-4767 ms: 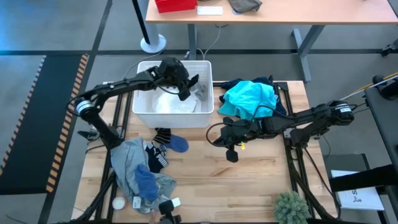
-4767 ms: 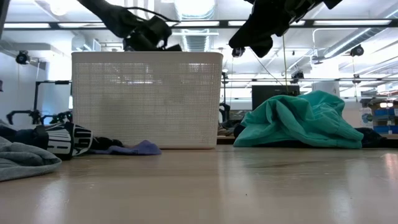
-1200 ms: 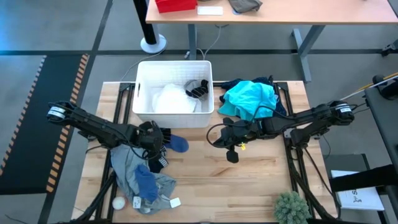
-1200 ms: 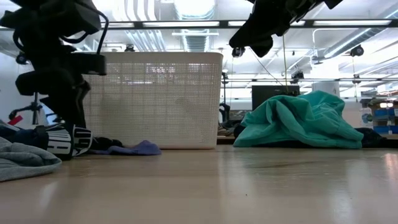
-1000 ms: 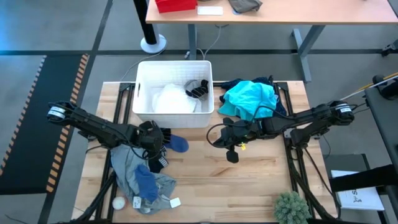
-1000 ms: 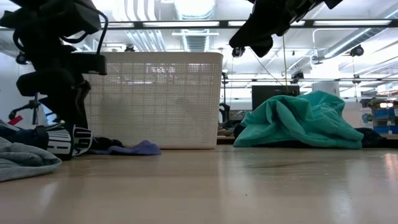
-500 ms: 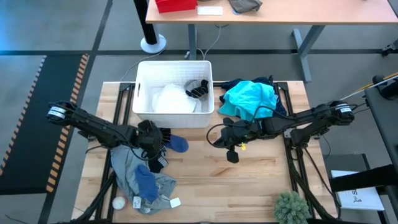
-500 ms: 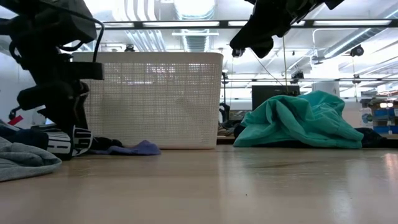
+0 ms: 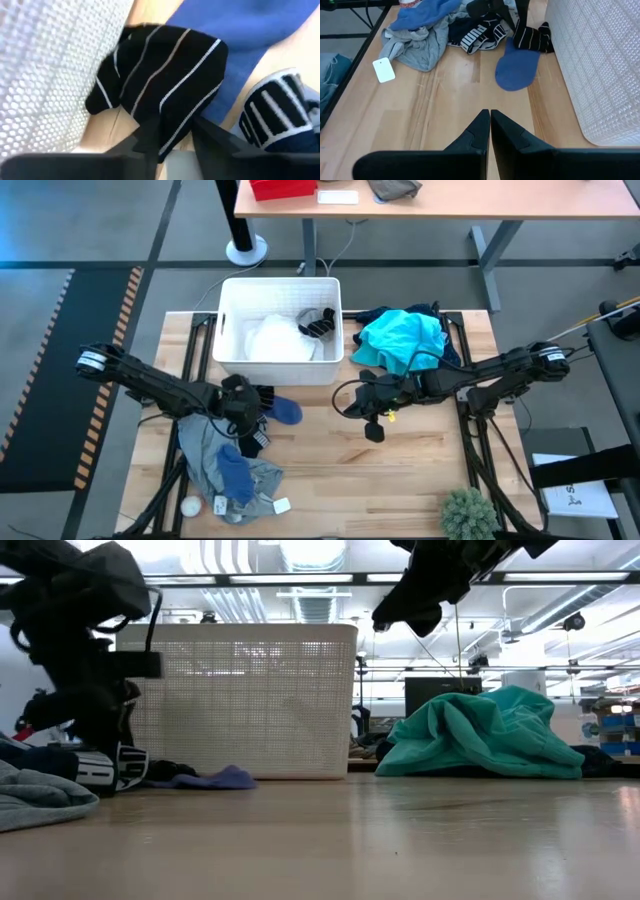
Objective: Sort clothes
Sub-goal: Put the black sock into the white bin
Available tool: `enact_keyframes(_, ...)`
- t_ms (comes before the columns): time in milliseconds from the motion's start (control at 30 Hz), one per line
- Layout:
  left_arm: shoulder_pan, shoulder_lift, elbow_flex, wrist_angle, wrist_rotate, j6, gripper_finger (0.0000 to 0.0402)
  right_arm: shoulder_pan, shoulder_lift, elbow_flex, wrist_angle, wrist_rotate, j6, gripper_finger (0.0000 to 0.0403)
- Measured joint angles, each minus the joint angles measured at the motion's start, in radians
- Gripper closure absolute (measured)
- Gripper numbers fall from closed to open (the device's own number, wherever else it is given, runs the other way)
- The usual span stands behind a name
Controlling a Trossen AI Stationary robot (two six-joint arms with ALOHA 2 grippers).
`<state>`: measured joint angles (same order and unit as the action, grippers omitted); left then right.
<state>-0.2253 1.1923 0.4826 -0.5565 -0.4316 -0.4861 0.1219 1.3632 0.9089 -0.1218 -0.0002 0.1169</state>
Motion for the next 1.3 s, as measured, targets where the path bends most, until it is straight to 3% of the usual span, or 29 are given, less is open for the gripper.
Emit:
enact_keyframes(133,0.000,0.000,0.072,-0.005,-0.004,0.031,0.0391,0.000,0.000,-0.002,0.000,0.000,0.002,0.0403)
enact_keyframes(533,-0.008,0.000,0.371,-0.012,0.003,0.233,0.0400,0.000,0.000,-0.002,0.000,0.000,-0.002,0.0403)
enact_keyframes(867,-0.018,-0.001,0.539,-0.007,-0.017,0.354,0.0401,0.000,0.000,-0.030,-0.001,0.000,-0.005,0.0403)
enact_keyframes(1200,-0.015,-0.001,0.689,0.006,-0.097,0.475,0.0401,0.005,0.000,-0.031,0.000,0.000,-0.003,0.0403)
enact_keyframes(1300,-0.015,-0.001,0.721,0.006,-0.166,0.518,0.0401,0.005,0.000,-0.031,0.001,0.000,-0.001,0.0403)
